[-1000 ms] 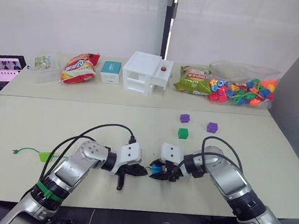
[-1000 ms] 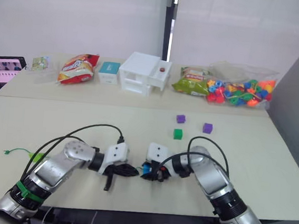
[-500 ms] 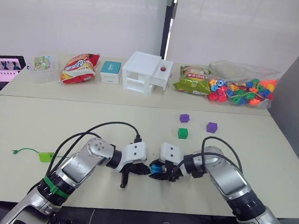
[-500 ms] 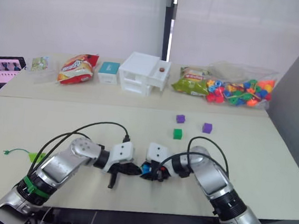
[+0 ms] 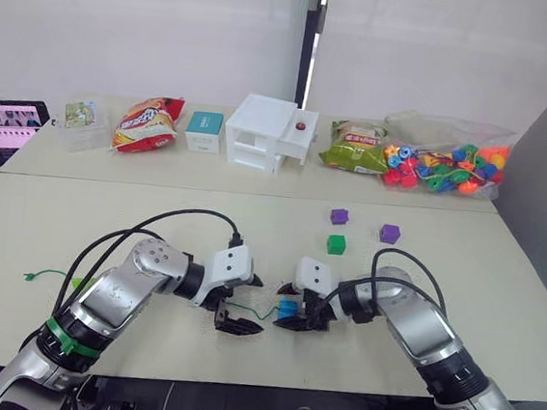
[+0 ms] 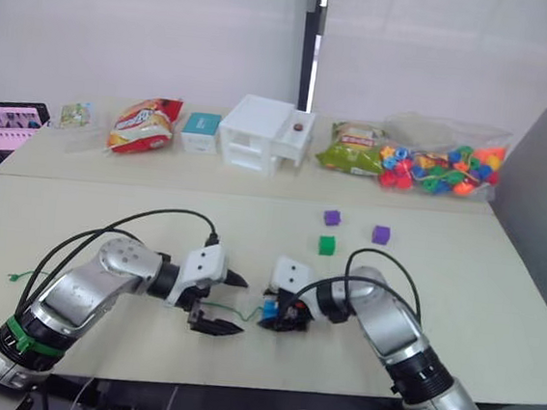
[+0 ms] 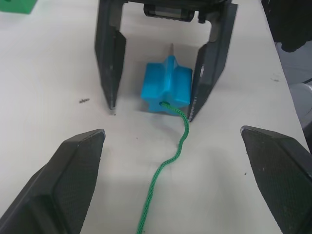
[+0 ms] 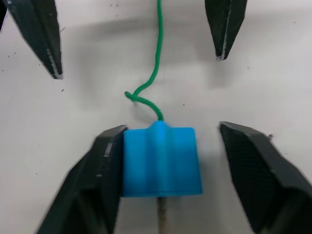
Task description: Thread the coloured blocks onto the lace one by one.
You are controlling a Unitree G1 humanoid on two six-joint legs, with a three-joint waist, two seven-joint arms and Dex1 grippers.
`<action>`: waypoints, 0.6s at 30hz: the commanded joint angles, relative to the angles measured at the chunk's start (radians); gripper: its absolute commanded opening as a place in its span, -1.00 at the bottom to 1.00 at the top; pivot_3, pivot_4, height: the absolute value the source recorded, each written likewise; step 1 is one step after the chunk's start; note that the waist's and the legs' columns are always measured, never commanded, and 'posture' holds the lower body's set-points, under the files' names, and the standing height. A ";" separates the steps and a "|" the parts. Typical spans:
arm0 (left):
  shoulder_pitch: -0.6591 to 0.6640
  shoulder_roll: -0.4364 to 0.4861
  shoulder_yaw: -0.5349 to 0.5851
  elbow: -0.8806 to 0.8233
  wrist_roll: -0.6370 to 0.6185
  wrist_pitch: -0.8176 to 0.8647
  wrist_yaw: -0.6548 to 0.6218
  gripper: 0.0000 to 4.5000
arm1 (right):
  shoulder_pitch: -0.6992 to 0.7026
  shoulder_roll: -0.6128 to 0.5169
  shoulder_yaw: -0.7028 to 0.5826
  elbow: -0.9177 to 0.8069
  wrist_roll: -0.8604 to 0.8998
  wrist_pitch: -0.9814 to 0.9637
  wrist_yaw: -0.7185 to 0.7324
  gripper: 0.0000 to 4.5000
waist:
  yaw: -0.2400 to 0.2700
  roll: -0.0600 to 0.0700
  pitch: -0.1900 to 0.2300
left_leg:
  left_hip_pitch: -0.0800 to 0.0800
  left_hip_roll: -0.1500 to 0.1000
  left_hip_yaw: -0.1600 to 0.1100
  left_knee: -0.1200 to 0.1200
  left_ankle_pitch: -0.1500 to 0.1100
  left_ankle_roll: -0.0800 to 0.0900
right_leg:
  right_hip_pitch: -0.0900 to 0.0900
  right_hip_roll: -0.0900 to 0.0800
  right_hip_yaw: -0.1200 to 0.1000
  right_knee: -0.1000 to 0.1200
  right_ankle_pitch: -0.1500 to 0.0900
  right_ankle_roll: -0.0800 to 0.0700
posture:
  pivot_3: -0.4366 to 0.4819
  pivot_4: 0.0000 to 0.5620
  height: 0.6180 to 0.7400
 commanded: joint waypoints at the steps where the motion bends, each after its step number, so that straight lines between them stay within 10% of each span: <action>1: -0.038 -0.027 -0.033 -0.012 0.022 -0.025 0.013 1.00 | 0.021 -0.060 -0.077 -0.127 0.058 0.050 0.008 0.99 | 0.004 0.000 0.000 | 0.000 0.000 0.000 0.000 0.000 0.000 | 0.000 0.000 0.000 0.000 0.000 0.000 | -0.05 -0.47 1.00; 15: -0.114 -0.186 -0.191 0.193 0.155 -0.125 0.039 1.00 | 0.153 -0.232 -0.148 -0.218 0.102 0.067 -0.025 0.99 | 0.004 0.000 0.000 | -0.001 0.000 0.001 0.001 0.000 0.000 | 0.000 0.000 0.000 -0.001 0.000 0.000 | -0.05 -0.47 1.00; 18: -0.108 -0.194 -0.197 0.202 0.161 -0.135 0.037 0.65 | 0.152 -0.220 -0.129 -0.200 0.089 0.057 -0.046 1.00 | 0.005 0.000 0.000 | -0.001 0.000 0.000 0.000 0.000 0.000 | 0.000 0.000 0.000 -0.001 0.000 0.000 | -0.05 -0.47 1.00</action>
